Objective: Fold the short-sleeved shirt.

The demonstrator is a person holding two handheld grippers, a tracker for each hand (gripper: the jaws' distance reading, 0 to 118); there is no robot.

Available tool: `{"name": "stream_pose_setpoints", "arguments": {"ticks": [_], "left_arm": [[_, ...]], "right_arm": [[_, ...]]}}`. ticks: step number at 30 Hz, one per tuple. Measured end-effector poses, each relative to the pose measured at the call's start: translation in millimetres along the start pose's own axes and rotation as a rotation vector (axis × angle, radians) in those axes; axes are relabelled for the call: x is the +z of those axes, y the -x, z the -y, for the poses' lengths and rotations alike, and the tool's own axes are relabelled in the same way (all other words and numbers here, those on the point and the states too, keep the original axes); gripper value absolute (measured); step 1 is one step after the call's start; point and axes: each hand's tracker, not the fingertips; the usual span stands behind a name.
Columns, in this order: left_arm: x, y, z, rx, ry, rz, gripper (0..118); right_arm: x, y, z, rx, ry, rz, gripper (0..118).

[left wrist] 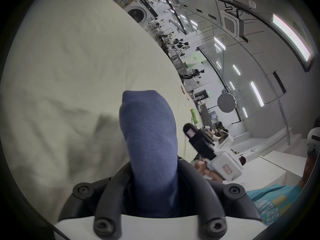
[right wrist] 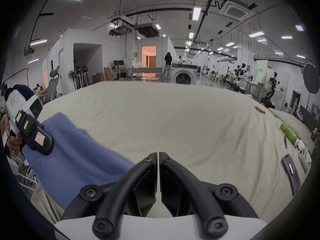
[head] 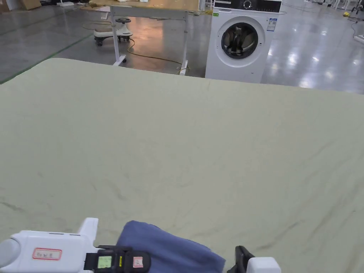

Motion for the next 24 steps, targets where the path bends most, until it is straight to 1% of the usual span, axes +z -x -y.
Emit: {"name": "stream_pose_setpoints", "arguments": {"ticks": [3, 5, 11, 12, 16, 18, 19, 20, 22, 23, 24], "left_arm": [[39, -3, -16, -0.042, -0.015, -0.093, 19], [67, -11, -26, -0.086, -0.024, -0.148, 18], [156, -16, -63, -0.099, -0.052, -0.340, 18], [172, -18, -70, -0.096, -0.060, -0.391, 18], [228, -15, -92, -0.049, -0.104, -0.522, 18], [252, -10, -100, -0.009, -0.126, -0.571, 18], [262, -7, -104, 0.037, -0.137, -0.632, 18], [276, 7, -112, 0.063, -0.150, -0.676, 18], [292, 19, -119, 0.065, -0.156, -0.757, 18], [296, 21, -120, 0.071, -0.155, -0.779, 18], [309, 42, -126, 0.093, -0.163, -0.796, 18]], "right_arm": [[-3, -14, -26, -0.013, -0.059, 0.025, 1], [-8, -24, -43, -0.007, -0.090, 0.049, 1], [-18, -56, -88, -0.012, -0.174, 0.113, 1], [-19, -61, -94, -0.013, -0.188, 0.122, 1], [-20, -75, -108, -0.013, -0.216, 0.151, 1], [-20, -78, -111, -0.012, -0.217, 0.161, 1], [-19, -80, -111, -0.014, -0.216, 0.165, 1], [-17, -81, -111, -0.017, -0.215, 0.165, 1], [-15, -80, -108, -0.019, -0.210, 0.165, 1], [-14, -80, -107, -0.016, -0.207, 0.167, 1], [-13, -81, -105, -0.014, -0.203, 0.170, 1]]}}
